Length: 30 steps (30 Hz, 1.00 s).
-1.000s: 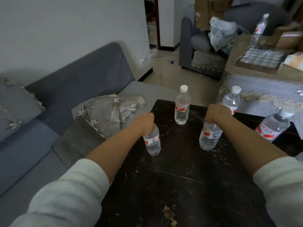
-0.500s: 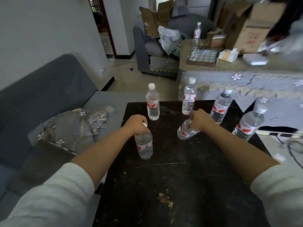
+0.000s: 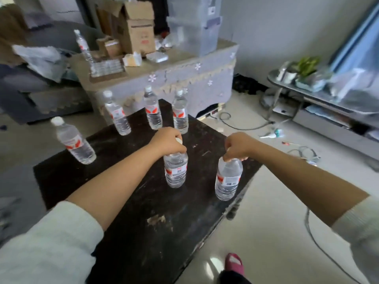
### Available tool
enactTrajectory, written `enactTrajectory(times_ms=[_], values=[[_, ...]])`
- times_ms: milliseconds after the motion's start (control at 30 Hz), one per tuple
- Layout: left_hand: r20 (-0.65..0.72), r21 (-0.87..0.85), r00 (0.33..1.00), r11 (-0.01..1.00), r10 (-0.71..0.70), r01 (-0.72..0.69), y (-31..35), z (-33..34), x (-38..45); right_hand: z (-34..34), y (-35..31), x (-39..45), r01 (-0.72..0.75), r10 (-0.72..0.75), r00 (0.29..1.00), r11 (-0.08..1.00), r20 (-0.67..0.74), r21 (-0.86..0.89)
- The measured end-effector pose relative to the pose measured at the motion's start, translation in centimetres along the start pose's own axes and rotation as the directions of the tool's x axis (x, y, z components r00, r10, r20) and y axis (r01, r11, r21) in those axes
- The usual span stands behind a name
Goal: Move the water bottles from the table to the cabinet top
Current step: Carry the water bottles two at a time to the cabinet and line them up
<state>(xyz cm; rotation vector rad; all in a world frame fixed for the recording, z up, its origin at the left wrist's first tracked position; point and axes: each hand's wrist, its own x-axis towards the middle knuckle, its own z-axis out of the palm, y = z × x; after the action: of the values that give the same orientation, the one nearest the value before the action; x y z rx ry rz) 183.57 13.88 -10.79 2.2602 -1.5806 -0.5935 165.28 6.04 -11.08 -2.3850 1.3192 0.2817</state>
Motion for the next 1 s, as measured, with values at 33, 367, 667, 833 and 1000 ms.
enactTrajectory(times_ms=[33, 367, 667, 833, 1000], values=[[0.031, -0.009, 0.999, 0.999, 0.045, -0.044, 1.9, 1.0, 0.5, -0.1, 1.9, -1.2, -0.045, 0.046, 0.999, 0.999, -0.021, 0.027], [0.251, -0.028, 0.885, 0.917, 0.392, -0.398, 22.3, 11.6, 2.7, -1.4, 20.6, -11.6, -0.370, 0.405, 0.902, 0.904, -0.153, 0.213], [0.393, 0.042, 0.763, 0.819, 0.513, -0.572, 40.5, 23.5, 4.3, -3.1, 39.6, -19.6, -0.539, 0.569, 0.810, 0.818, -0.141, 0.201], [0.411, 0.029, 0.717, 0.778, 0.563, -0.628, 48.1, 28.3, 6.0, -3.9, 48.4, -21.9, -0.615, 0.661, 0.742, 0.738, -0.112, 0.278], [0.433, 0.041, 0.698, 0.761, 0.570, -0.647, 55.5, 31.9, 10.0, -5.1, 56.8, -21.9, -0.661, 0.726, 0.683, 0.663, -0.084, 0.351]])
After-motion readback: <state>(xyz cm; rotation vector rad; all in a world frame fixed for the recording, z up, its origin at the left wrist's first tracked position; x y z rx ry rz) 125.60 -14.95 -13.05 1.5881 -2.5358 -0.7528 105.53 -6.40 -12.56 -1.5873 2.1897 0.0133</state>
